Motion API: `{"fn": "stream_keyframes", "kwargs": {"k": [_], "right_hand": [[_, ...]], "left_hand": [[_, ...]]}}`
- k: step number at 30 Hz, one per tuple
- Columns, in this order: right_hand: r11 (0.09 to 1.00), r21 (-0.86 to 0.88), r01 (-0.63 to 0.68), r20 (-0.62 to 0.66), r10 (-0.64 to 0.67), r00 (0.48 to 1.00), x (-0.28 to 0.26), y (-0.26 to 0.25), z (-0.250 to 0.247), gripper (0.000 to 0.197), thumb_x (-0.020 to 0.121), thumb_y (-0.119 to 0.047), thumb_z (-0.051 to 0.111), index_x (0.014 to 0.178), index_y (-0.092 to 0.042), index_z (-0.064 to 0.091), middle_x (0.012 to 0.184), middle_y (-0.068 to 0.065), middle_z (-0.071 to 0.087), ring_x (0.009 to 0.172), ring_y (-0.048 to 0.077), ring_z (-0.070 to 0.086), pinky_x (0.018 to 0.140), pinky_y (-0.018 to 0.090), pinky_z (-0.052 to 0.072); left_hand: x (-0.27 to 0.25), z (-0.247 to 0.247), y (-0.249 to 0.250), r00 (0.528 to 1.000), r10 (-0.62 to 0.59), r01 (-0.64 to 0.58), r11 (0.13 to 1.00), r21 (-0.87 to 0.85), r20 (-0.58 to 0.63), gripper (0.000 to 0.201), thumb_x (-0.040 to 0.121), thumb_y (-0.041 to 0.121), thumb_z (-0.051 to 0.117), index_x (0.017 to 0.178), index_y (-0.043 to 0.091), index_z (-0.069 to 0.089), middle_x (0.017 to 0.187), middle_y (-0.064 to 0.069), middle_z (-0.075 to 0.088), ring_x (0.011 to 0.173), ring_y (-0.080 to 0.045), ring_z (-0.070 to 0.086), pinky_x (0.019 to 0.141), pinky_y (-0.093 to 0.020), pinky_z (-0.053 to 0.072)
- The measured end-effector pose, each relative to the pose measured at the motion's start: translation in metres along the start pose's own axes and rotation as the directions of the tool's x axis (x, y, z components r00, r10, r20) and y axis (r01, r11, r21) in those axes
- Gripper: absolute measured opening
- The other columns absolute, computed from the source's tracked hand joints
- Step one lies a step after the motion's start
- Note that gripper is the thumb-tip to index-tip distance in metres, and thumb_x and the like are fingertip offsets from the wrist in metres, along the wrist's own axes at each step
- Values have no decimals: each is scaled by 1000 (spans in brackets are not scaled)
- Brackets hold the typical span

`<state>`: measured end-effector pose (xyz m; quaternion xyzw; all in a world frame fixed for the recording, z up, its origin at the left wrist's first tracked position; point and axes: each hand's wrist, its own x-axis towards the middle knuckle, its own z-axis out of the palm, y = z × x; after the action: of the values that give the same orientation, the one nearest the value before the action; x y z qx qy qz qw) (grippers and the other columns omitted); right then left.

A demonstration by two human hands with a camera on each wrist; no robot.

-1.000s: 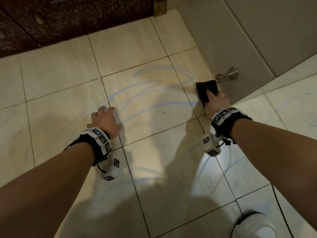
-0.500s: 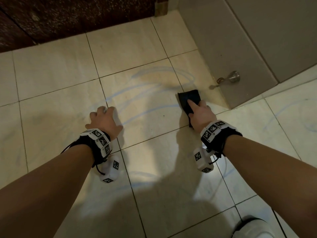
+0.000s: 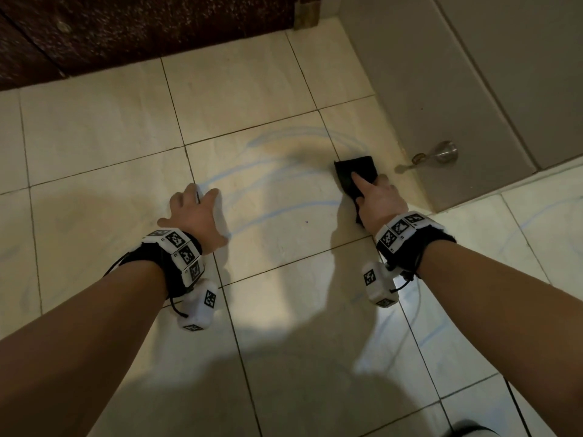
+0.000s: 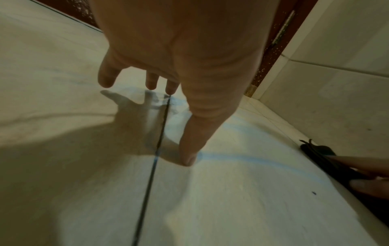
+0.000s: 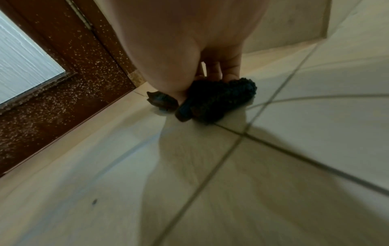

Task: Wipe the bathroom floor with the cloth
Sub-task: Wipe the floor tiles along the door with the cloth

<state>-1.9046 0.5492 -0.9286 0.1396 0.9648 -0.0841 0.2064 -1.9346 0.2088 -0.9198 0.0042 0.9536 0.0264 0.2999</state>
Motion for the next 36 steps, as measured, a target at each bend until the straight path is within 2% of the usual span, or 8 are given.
{"fn": "stream_keyframes", "kwargs": {"k": [4,6,11,19,27,30,33,36], "right_hand": [[999,11,47,-17,-46,999,30,1,-10,59,102,-18,41,155,-37,21,134,18,37,105,37,48,86,41,48],[999,-15,35,8,-35,999,42,-6,-15,63,101,-16,41,155,-37,17,138,17,33,110,37,47,88,42,48],[1000,16,12,18,-12,1000,83,-31,-33,64,100,-14,40,155,-39,17,144,16,26,119,43,40,96,53,46],[1000,1,-10,58,10,998,118,-53,-54,64,100,-24,43,156,-37,16,152,20,18,128,46,34,104,61,37],[1000,-22,-14,136,17,991,54,-23,-39,69,98,-12,38,156,-38,11,147,16,21,126,44,34,102,54,42],[999,-29,-33,110,36,993,23,-6,-27,72,96,-10,42,155,-40,14,138,16,29,120,42,41,98,53,46],[996,-35,-81,123,84,989,-4,12,-17,71,97,-12,45,153,-44,16,138,14,31,116,37,42,94,50,49],[992,-60,-111,159,119,980,-24,24,-13,71,98,-12,44,154,-45,15,137,11,31,117,34,42,95,50,49]], "left_hand": [[6,-2,2,999,23,-22,999,-46,33,97,73,40,78,148,38,16,158,-2,0,143,-31,6,100,-56,38],[7,-3,3,999,29,-27,998,-57,29,94,72,32,79,146,34,21,154,-5,6,139,-33,10,95,-54,42],[11,-6,6,999,33,-32,998,-47,31,88,69,27,82,138,30,28,144,-7,14,131,-35,18,84,-49,46],[14,-2,5,999,31,-29,998,-57,39,87,69,27,80,139,31,28,145,-5,11,131,-34,14,89,-53,48],[12,-7,10,998,39,-38,999,-16,42,95,67,26,83,144,27,27,147,-11,14,131,-38,18,94,-45,44],[10,-9,11,997,38,-40,999,31,68,97,68,31,83,145,26,24,146,-13,14,130,-40,20,96,-45,42],[8,-9,11,998,44,-48,996,69,55,97,69,39,81,146,27,23,146,-14,15,130,-41,22,102,-46,39],[5,-8,10,996,34,-38,998,45,78,101,75,41,79,152,28,15,154,-14,6,139,-41,14,109,-49,34]]}}
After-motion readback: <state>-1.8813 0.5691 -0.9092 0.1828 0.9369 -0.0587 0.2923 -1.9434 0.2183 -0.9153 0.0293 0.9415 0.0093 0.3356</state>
